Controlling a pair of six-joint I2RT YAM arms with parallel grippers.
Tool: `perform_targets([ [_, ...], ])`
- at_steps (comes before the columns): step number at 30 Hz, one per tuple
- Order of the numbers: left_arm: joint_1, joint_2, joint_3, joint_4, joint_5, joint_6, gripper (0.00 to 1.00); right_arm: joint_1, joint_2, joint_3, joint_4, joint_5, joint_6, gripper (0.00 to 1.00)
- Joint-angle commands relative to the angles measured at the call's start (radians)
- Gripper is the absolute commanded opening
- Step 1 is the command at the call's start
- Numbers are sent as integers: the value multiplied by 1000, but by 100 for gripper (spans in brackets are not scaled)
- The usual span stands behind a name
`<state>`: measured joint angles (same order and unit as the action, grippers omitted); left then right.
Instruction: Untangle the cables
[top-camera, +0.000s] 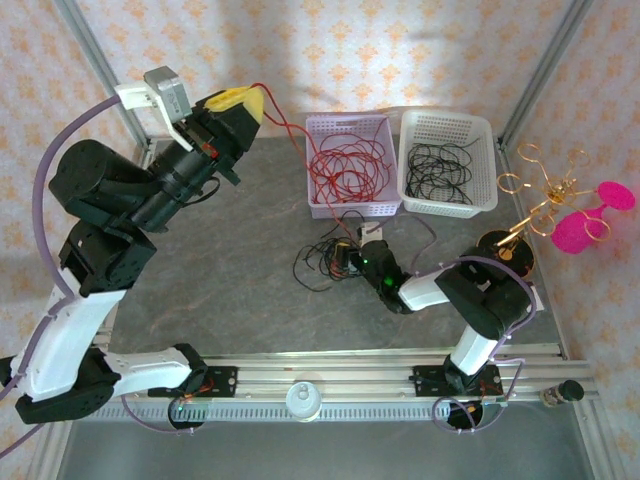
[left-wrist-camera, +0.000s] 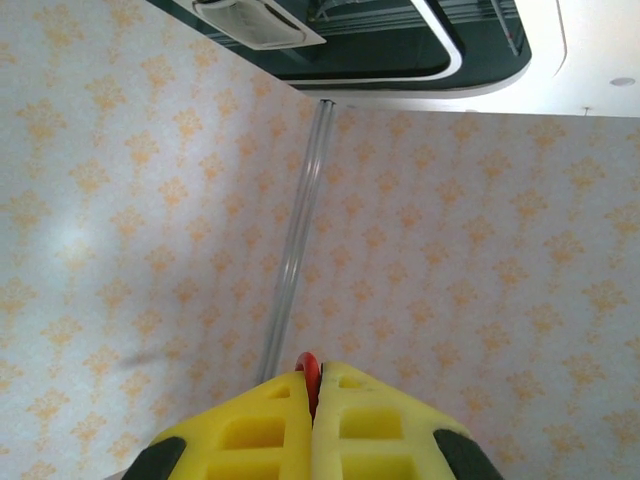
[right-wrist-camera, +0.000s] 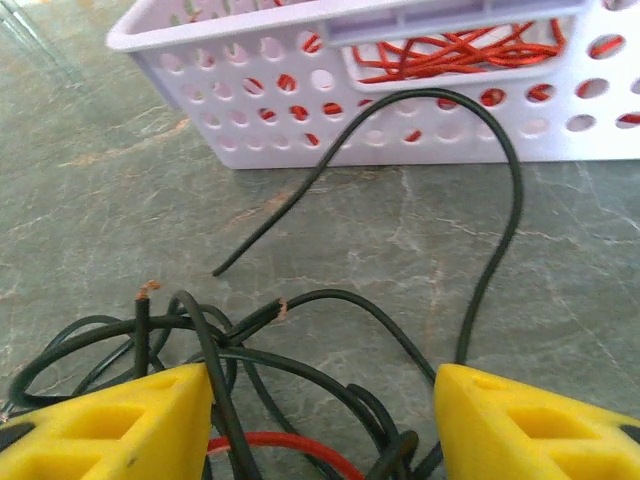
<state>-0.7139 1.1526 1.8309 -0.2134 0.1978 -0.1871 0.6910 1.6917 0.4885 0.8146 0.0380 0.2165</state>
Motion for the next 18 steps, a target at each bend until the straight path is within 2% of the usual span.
perform_targets([
  [1, -5, -11, -4, 74, -60, 41, 0, -41, -30, -45, 20, -34, 26, 60],
  [5, -5, -6, -37, 94, -86, 53, 0, -48, -202, -73, -10, -98, -31, 63],
  [10, -5, 24, -16, 115, -122, 79, 0, -51, -411, -67, -124, -111, -119, 79],
  [13, -5, 37, -23, 132, -139, 83, 0, -52, -519, -54, -178, -173, -170, 79],
  [16, -5, 45, -44, 137, -109, 68, 0, -53, -594, -34, -194, -240, -216, 78],
  [18, -6, 48, -59, 141, -90, 59, 0, -53, -598, -18, -189, -362, -290, 73],
])
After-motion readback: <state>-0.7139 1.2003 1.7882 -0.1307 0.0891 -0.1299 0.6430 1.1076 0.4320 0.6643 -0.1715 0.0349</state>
